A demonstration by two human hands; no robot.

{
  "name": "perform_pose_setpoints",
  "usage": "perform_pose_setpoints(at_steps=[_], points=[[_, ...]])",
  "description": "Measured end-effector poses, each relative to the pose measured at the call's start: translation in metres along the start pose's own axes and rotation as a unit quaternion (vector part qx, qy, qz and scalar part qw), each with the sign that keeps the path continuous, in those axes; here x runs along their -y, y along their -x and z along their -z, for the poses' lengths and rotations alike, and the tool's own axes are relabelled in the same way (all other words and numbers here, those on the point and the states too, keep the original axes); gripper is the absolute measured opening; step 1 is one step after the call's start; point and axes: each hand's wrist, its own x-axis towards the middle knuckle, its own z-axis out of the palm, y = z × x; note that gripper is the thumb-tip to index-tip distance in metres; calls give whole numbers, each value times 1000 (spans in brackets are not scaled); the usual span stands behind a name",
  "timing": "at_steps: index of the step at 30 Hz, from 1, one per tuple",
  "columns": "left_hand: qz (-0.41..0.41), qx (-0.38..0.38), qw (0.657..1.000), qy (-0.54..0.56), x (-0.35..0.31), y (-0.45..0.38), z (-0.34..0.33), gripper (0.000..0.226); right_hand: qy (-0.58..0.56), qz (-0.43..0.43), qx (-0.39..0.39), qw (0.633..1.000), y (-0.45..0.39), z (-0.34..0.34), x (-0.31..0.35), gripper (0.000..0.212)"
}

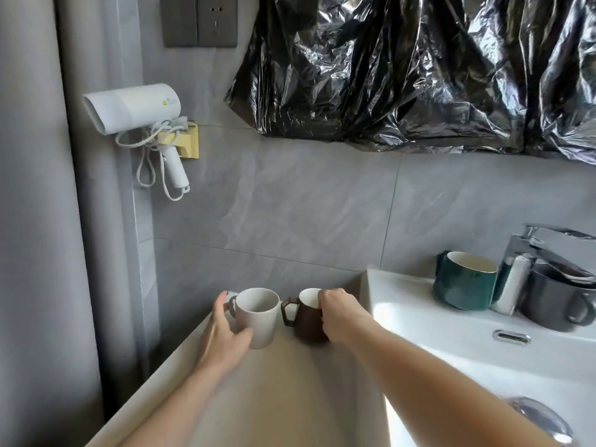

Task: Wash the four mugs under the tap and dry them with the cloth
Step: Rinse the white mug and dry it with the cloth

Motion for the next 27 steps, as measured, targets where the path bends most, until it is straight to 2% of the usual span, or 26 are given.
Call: perform_pose_setpoints(at_steps=[2, 5, 9, 12, 15, 19, 23, 27], points=[[-8, -9, 1000, 4, -4, 1, -4, 87, -2, -5, 4, 1000, 2, 1, 0, 33], [-20, -3, 999, -36, -5, 4, -11, 58, 4, 4, -8, 1000, 4, 2, 0, 40], [-8, -68, 997, -28, 4, -2, -12, 31, -26, 40, -22, 999, 8, 7, 6, 43], [-9, -100, 995, -17, 6, -5, -13, 31, -32, 43, -14, 998, 11, 9, 8, 33], [-27, -90, 995, -20, 5, -6, -16, 36, -27, 29, -5, 999, 10, 7, 5, 23], [-99, -48, 991, -82, 5, -3, -20, 39, -28, 11, 18, 999, 8, 4, 4, 42], [-176, -31, 975, -135, 3, 1, -21, 38, -59, 8, 53, 997, 4, 1, 3, 35], [-220, -2, 965, -142, 8, -2, -25, 30, -87, -11, 89, 992, 3, -1, 3, 54]])
